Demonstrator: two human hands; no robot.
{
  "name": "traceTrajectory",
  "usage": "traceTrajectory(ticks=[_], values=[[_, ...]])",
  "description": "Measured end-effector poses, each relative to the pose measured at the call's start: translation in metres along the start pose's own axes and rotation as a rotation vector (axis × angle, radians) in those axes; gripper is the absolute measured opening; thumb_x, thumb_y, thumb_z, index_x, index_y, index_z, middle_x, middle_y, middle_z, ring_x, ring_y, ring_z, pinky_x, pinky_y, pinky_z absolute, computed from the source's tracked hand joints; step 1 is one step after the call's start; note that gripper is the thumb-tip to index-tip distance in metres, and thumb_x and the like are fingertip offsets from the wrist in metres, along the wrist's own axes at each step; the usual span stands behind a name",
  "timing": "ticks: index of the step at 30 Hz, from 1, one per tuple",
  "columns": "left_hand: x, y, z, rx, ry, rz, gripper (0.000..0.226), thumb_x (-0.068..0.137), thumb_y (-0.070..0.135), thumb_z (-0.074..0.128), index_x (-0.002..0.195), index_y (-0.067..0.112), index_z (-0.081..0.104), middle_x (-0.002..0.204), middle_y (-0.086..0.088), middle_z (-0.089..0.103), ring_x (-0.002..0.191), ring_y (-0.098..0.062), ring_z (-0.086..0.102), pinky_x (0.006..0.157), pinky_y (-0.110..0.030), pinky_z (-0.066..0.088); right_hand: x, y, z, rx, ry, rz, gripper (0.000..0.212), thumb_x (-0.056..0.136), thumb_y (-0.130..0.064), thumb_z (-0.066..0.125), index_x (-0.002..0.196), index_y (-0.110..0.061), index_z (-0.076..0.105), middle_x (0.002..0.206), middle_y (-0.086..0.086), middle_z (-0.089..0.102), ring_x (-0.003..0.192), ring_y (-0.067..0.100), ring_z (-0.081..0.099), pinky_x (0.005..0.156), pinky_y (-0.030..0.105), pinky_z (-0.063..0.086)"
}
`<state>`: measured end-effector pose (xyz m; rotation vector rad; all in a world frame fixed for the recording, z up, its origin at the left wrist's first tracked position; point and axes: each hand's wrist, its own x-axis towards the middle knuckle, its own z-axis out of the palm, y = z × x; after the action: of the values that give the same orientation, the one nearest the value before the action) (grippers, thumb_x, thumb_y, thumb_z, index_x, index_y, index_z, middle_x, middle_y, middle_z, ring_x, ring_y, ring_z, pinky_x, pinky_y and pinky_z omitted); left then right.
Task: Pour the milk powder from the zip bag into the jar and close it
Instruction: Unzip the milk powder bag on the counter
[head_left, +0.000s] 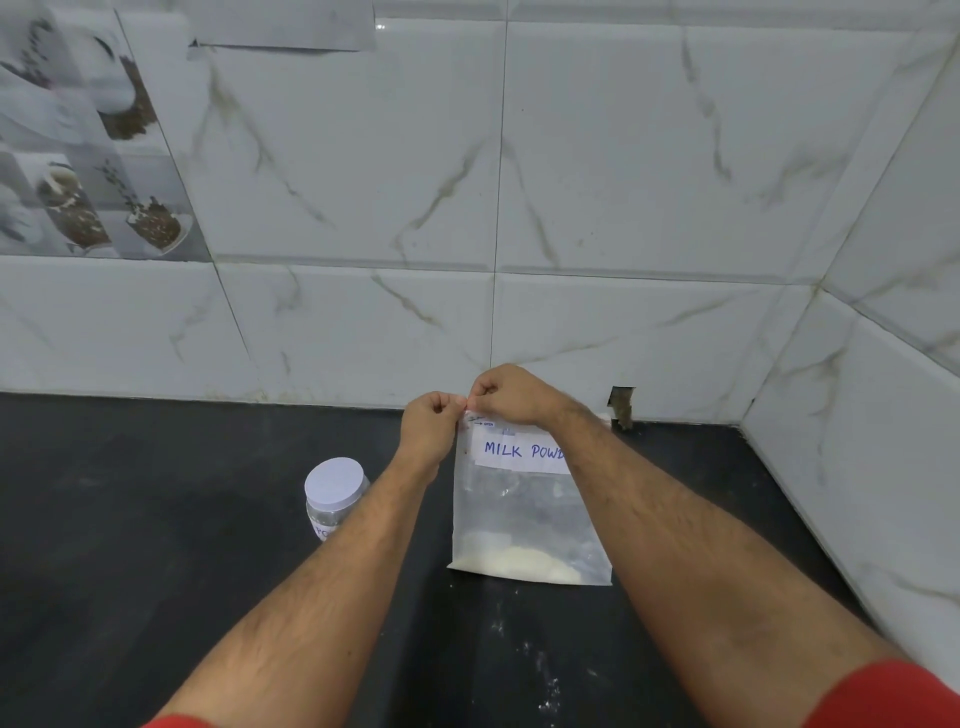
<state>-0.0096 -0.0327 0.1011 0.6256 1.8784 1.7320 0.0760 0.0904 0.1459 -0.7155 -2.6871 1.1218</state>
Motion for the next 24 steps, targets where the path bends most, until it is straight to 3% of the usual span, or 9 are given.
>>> traceTrajectory(ticks=[6,11,16,20,24], values=[[0.004,0.000,0.006,0.103,0.029,0.025,0.022,0.099,0.016,0.056,0.079,0.011,0.063,0.072,-0.001,0.062,0.061,-0.012,0.051,0.058,-0.025,0.043,0.001,0.001,0.004,-0.034,0.028,0.020,0.013,0.093,-0.019,0.064,0.091,-0.010,0.073,0.075,-0.009,0.063,0.071,0.004,0.055,0.064,0.021,0.042],[0.007,-0.005,0.006,0.148,0.049,0.029,0.027,0.099,0.018,0.056,0.073,0.011,0.059,0.067,0.000,0.058,0.060,-0.012,0.047,0.065,-0.029,0.042,-0.002,0.007,0.000,-0.038,0.044,0.043,0.016,0.093,-0.014,0.063,0.097,-0.004,0.075,0.084,-0.005,0.066,0.077,0.006,0.057,0.071,0.023,0.043],[0.011,-0.009,0.003,0.196,0.075,0.035,0.035,0.099,0.018,0.055,0.065,0.012,0.053,0.060,0.001,0.052,0.056,-0.013,0.043,0.058,-0.028,0.037,-0.007,0.017,-0.009,-0.067,0.045,0.069,0.017,0.093,-0.015,0.065,0.100,-0.003,0.075,0.092,-0.001,0.067,0.086,0.011,0.057,0.076,0.025,0.042],[0.012,-0.011,0.004,0.204,0.088,0.020,0.036,0.099,0.020,0.055,0.063,0.013,0.051,0.060,0.001,0.051,0.055,-0.013,0.042,0.056,-0.027,0.036,-0.011,0.022,-0.014,-0.088,0.049,0.088,0.015,0.092,-0.016,0.066,0.098,-0.006,0.075,0.091,0.000,0.067,0.082,0.010,0.056,0.066,0.020,0.042],[0.011,-0.011,0.004,0.194,0.091,0.011,0.035,0.099,0.019,0.055,0.065,0.012,0.051,0.060,0.001,0.051,0.054,-0.013,0.041,0.054,-0.027,0.036,-0.013,0.026,-0.019,-0.105,0.053,0.096,0.015,0.092,-0.017,0.065,0.097,-0.006,0.075,0.091,-0.001,0.068,0.083,0.010,0.057,0.065,0.017,0.041]])
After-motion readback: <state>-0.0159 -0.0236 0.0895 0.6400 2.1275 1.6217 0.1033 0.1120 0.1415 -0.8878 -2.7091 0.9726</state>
